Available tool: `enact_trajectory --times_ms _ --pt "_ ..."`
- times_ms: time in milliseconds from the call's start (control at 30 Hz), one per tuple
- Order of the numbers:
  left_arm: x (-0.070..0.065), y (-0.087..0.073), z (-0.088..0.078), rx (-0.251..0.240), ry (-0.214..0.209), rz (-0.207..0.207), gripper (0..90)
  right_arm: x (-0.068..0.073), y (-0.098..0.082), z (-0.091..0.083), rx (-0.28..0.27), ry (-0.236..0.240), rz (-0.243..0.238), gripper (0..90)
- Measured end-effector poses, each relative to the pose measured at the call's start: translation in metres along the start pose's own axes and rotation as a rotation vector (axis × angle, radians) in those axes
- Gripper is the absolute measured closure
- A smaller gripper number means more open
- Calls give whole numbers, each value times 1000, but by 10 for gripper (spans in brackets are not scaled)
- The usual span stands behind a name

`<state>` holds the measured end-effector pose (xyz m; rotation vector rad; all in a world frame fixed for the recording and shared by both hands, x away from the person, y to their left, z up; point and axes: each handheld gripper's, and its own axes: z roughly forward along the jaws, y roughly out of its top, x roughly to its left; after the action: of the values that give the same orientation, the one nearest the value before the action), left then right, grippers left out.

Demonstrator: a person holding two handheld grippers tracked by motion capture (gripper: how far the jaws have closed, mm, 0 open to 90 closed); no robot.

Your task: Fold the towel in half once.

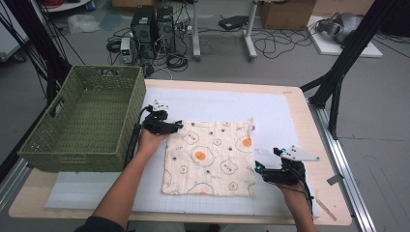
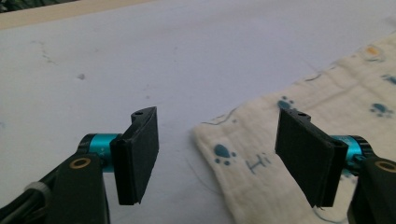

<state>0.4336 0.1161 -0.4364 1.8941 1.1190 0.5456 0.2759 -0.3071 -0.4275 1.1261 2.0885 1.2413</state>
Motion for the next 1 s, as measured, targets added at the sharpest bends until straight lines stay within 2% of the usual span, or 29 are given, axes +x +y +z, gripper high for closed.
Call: enact_trajectory --times_ms 100,300,367,400,500,567,633,700,733,800,900,1000 --pt "2 -2 8 40 29 21 336 1 0 0 1 2 -2 115" --pt "1 -6 17 79 29 54 396 0 -1 1 3 5 2 115" --pt "-1 -6 17 79 23 86 446 0 -1 2 4 5 -1 115" --pt "-3 -6 16 75 6 104 496 0 -1 2 5 6 0 115" --pt "-6 -6 16 77 -47 135 722 1 -1 3 6 6 2 115" --pt "-7 -6 16 77 -63 125 818 1 -1 4 9 9 2 115" --pt "-8 -6 15 79 -52 126 853 2 0 7 9 11 2 115" --pt "-5 -6 14 78 -25 89 860 3 3 10 11 -2 9 115" --pt "-2 -6 13 75 -25 63 861 3 5 12 14 -6 15 115" --pt "4 -5 9 57 -38 12 862 5 8 17 24 3 0 115" --pt "7 -3 4 27 -46 0 862 7 13 24 44 19 -5 115" --pt "9 -1 -2 -12 -54 -32 860 2 19 35 56 17 -21 115"
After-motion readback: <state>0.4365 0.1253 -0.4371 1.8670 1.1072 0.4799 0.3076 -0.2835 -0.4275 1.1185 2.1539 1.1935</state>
